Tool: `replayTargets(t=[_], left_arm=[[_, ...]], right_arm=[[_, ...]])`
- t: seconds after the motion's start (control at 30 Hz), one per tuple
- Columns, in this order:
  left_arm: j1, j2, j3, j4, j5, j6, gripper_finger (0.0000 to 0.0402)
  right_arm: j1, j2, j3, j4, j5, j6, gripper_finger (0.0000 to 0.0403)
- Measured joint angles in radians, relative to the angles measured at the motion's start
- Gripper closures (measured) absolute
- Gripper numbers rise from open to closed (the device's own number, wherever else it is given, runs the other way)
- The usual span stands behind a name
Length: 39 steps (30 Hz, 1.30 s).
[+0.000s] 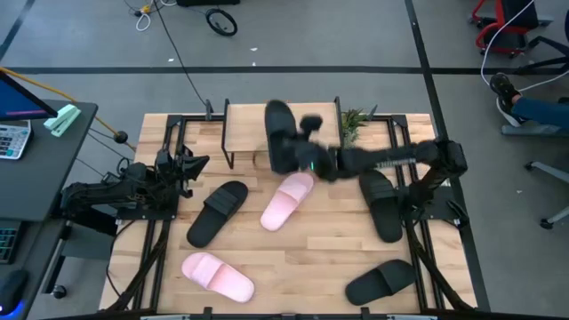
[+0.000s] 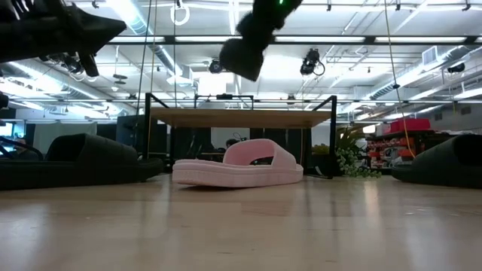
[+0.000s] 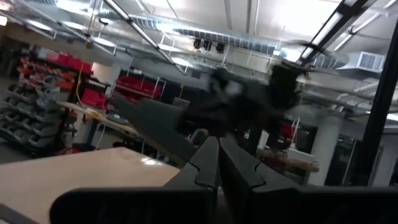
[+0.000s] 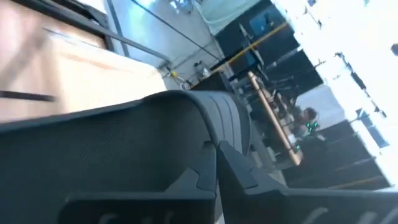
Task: Pick and place slides into the shelf
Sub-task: Put the black slipper on the shelf
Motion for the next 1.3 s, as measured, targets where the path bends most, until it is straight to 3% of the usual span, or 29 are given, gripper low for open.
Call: replayTargets(t=[0.2,0.3,0.4,0.57,0.87,1.3], left_arm=[[0.0,0.014,0.0,-0.019,-0.001,-0.015,0.0378],[0.0,0.018,0.0,-0.018,-0.005,-0.015,0.0383],[0.0,0.019,0.0,-0.022,-0.005,-0.015,0.0388],[0.0,0.019,0.0,-0.027,-0.005,-0.014,0.0387],[0.0,0.019,0.0,-0.029,-0.005,-0.004,0.0377],[0.0,0.019,0.0,-0.029,-0.005,-0.022,0.0387]], right_arm=[[-0.199,0.047,0.0,0.105,-0.265,0.063,0.0401],[-0.24,0.096,0.0,0.162,-0.329,0.079,0.0401],[-0.241,0.154,0.0,0.204,-0.314,0.025,0.0401],[-0.22,0.205,0.022,0.245,-0.186,-0.076,0.0401],[-0.211,0.214,0.1,0.183,-0.273,-0.07,0.039],[-0.243,0.213,0.12,0.062,-0.281,0.122,0.0305]])
